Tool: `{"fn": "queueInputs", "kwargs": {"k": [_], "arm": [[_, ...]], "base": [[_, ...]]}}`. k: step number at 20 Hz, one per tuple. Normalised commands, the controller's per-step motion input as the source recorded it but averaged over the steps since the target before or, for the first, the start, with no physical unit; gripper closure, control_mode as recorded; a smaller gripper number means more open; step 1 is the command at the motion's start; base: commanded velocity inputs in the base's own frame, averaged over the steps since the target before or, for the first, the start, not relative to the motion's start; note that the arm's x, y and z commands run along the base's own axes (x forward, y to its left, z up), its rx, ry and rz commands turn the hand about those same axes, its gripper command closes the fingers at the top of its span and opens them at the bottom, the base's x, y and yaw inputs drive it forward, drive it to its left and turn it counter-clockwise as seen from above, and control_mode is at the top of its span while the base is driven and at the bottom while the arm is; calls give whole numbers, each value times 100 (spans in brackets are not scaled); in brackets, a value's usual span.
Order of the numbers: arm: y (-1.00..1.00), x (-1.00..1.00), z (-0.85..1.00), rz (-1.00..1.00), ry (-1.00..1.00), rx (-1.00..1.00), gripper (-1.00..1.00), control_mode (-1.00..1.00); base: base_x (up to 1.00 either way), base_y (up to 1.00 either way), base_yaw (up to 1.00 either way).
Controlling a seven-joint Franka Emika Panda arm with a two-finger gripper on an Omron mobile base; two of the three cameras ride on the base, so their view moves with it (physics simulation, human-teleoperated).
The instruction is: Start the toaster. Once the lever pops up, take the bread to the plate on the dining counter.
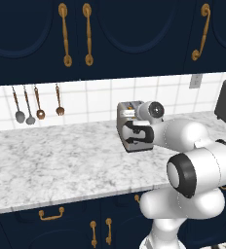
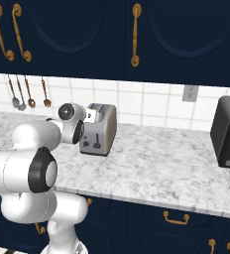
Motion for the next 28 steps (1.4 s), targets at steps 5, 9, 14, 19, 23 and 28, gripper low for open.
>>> {"fn": "queueInputs", "kwargs": {"k": [5,9,14,19,23,28], "arm": [[0,0,0,0,0,0,-100,-100],[0,0,0,0,0,0,-100,-100],[0,0,0,0,0,0,-100,-100],[0,0,0,0,0,0,-100,-100],[0,0,0,0,0,0,-100,-100],[0,0,0,0,0,0,-100,-100]], "base": [[0,0,0],[0,0,0],[0,0,0],[0,0,0],[0,0,0],[0,0,0]]}}
